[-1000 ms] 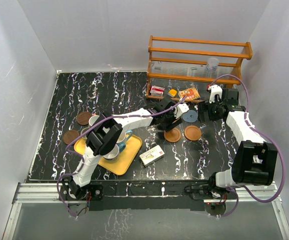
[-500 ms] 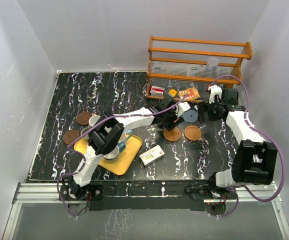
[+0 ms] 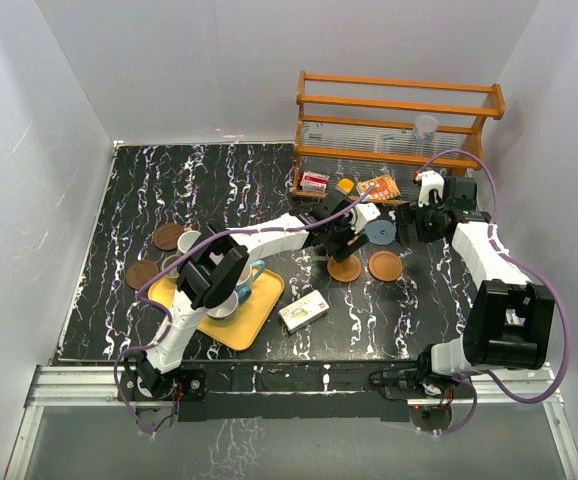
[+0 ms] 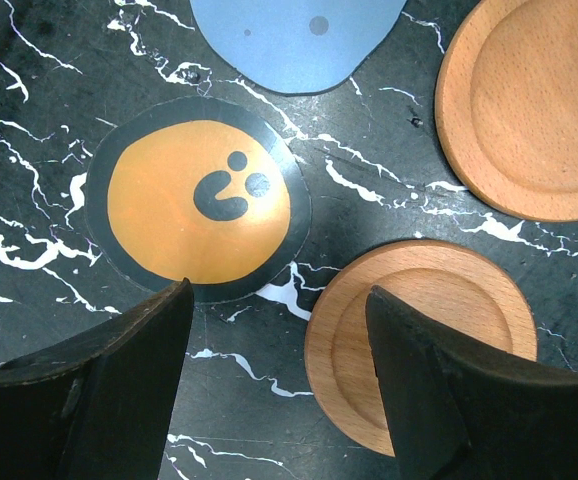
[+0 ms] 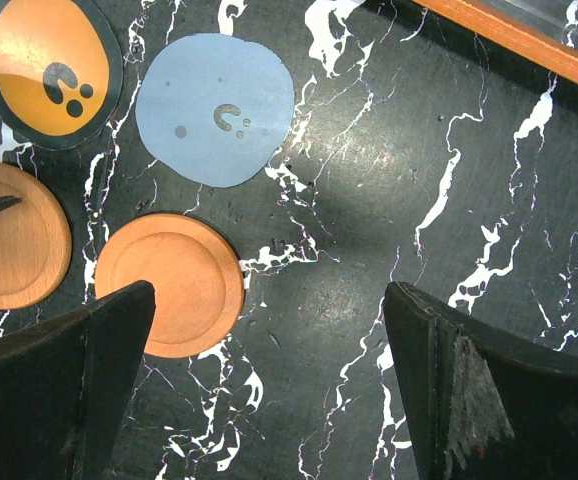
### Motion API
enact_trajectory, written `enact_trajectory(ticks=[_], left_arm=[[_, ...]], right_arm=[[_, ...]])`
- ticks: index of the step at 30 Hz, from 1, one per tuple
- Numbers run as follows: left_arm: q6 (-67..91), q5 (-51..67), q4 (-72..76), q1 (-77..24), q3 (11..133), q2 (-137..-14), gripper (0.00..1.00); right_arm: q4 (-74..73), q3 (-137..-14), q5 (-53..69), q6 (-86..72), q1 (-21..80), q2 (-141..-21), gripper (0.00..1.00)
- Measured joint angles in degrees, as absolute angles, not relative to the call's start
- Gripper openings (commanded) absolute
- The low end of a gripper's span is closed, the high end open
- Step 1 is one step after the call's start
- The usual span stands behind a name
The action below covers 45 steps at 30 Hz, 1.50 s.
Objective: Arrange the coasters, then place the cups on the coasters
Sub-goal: Move the coaster to the center of the board.
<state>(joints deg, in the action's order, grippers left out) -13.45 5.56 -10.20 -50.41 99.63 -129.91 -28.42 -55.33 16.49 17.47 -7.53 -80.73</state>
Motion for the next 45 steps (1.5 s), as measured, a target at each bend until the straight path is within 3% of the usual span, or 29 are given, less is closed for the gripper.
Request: enact_trajectory(ticks=[23,39,45], left_arm=[[-14.8,7.3,-14.7,-50.2,99.8,-128.4,0.80],[-19.6,8.2,-20.0,-38.5,93.7,-110.8,0.83],[-22.6,14.0,-24.7,-38.1,88.1,-109.2,0.83]], right_arm=[[-28.4,-55.3,16.6,17.5,-7.6,-80.7,0.98],[-28.5,-55.3,17.3,17.5,-7.7,-80.7,0.98],[-28.5,-55.3,17.6,17.5,-7.7,-80.7,0.98]])
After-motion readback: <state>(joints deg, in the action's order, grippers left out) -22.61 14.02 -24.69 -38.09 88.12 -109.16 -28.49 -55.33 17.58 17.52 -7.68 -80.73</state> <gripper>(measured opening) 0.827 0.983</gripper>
